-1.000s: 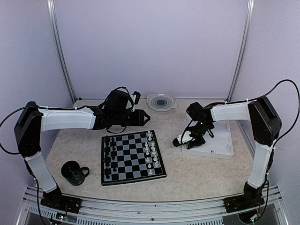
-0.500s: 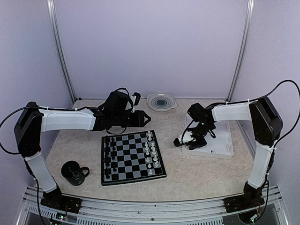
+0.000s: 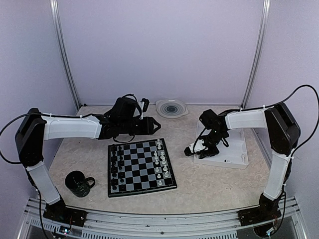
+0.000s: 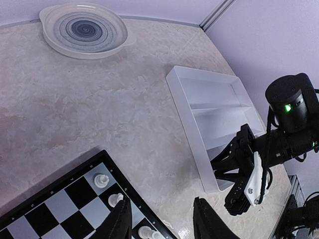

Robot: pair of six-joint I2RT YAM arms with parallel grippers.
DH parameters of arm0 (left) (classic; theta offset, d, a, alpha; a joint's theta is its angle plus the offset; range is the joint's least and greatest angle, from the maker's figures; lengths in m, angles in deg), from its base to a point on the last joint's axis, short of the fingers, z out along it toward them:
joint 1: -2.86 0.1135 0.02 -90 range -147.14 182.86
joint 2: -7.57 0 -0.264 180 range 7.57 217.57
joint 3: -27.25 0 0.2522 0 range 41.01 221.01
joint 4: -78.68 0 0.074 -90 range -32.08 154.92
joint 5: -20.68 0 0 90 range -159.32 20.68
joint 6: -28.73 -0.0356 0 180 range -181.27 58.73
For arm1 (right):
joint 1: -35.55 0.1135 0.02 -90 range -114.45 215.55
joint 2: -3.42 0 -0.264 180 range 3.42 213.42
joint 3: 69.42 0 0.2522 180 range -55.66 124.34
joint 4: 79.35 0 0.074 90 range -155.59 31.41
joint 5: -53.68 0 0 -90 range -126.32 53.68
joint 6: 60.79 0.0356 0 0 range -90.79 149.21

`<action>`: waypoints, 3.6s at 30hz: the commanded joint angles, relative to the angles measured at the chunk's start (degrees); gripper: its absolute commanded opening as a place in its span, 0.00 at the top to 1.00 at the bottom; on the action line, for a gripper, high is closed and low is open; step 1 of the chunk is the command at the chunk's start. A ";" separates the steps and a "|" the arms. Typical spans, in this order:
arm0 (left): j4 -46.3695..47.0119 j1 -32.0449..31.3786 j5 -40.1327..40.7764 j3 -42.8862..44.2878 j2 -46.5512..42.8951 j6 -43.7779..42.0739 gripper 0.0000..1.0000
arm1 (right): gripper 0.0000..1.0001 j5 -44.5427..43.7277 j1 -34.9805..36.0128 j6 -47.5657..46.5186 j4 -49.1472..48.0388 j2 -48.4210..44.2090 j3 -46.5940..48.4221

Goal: Set up the chess pieces on the board
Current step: Pick up the rook from the storage box, then pass from the right arm to the left

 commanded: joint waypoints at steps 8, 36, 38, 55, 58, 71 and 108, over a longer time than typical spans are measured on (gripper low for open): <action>2.01 0.35 -2.28 1.30 0.76 0.66 0.57 | 0.85 8.12 -5.71 5.74 4.52 -0.09 -0.28; 0.52 0.00 -4.69 4.56 4.04 0.44 0.57 | 0.74 22.42 -8.06 14.85 6.18 7.37 5.45; 0.49 0.00 -4.71 4.62 4.10 0.47 0.57 | 0.74 23.03 -8.12 14.76 6.41 7.84 5.94; 1.02 -1.46 -4.11 5.24 4.83 -0.68 0.57 | 0.92 33.06 -14.93 19.10 11.50 7.81 9.41; 1.14 -2.69 -2.84 6.44 5.26 -1.63 0.57 | 0.93 37.70 -17.47 22.23 12.01 7.69 9.49; 15.79 -12.89 7.94 12.14 12.88 -6.95 0.54 | 0.93 56.53 -19.81 39.16 12.51 5.40 9.55; 6.72 -13.29 1.41 25.00 25.02 -9.98 0.67 | 0.92 63.55 -19.81 41.69 15.56 4.18 8.37</action>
